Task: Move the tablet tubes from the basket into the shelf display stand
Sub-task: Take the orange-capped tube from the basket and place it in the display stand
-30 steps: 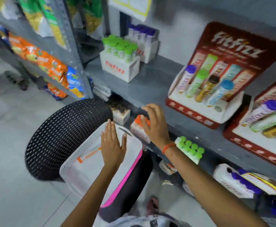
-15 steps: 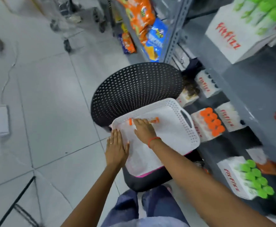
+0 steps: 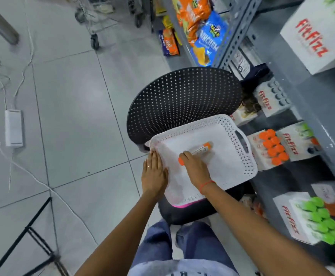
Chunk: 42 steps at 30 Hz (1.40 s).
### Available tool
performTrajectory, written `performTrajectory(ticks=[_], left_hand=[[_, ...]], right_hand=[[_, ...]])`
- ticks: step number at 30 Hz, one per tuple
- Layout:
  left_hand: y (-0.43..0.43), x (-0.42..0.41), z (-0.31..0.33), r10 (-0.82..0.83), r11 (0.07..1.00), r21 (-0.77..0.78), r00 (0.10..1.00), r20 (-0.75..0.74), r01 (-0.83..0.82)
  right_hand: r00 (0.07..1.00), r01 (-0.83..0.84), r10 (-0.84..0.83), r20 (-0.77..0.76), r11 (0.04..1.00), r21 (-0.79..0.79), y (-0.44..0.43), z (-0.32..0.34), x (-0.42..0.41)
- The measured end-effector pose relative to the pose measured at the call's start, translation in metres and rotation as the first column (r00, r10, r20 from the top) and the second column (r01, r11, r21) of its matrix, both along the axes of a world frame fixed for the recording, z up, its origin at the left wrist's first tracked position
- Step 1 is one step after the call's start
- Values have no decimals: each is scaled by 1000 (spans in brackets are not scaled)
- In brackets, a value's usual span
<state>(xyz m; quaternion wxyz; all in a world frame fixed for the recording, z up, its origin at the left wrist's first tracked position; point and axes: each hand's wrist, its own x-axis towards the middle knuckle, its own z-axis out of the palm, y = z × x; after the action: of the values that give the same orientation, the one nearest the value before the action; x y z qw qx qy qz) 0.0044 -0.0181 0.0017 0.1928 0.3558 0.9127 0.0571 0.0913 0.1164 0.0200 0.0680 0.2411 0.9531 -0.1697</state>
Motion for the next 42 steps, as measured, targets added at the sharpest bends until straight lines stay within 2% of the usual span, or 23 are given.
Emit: performTrajectory(ticks=[3, 5, 7, 9, 11, 13, 14, 17, 21, 25, 28, 33, 39, 42], left_hand=[[2, 0, 6, -30, 999, -18, 999, -22, 30], [1, 1, 9, -59, 998, -22, 998, -31, 59], [6, 6, 10, -104, 994, -29, 993, -65, 102], [4, 5, 8, -96, 995, -32, 994, -53, 95], [45, 28, 28, -259, 962, 60, 958, -120, 267], [67, 35, 38, -236, 959, 131, 965, -111, 250], [87, 45, 51, -275, 938, 186, 955, -113, 292], [148, 89, 91, -400, 840, 326, 901, -167, 433], [221, 154, 140, -574, 682, 425, 795, -194, 596], [255, 213, 168, -681, 590, 409, 702, -211, 696], [265, 236, 172, -711, 587, 392, 682, -168, 708], [272, 239, 162, -726, 571, 346, 655, -209, 744], [274, 238, 164, -727, 576, 274, 636, -259, 770], [273, 236, 164, -728, 586, 241, 633, -262, 773]], right_hand=[[945, 220, -265, -189, 948, -232, -3, 18, 28], [875, 337, -437, -210, 860, -383, -4, 34, 42], [788, 452, -578, -213, 777, -438, 2, 56, 58], [775, 489, -601, -196, 766, -417, 5, 69, 60], [689, 570, -672, -271, 734, -369, 25, 99, 105], [702, 559, -654, -282, 751, -351, 32, 116, 113], [685, 584, -670, -286, 740, -334, 39, 132, 126], [592, 695, -730, -341, 677, -242, 55, 187, 177], [480, 800, -771, -419, 580, -151, 76, 260, 251], [421, 867, -789, -447, 495, -57, 99, 318, 318], [338, 926, -815, -472, 377, 11, 118, 345, 354], [315, 949, -847, -428, 282, 140, 136, 355, 378], [282, 959, -863, -420, 258, 113, 147, 358, 386], [312, 950, -867, -388, 292, 112, 152, 363, 380]])
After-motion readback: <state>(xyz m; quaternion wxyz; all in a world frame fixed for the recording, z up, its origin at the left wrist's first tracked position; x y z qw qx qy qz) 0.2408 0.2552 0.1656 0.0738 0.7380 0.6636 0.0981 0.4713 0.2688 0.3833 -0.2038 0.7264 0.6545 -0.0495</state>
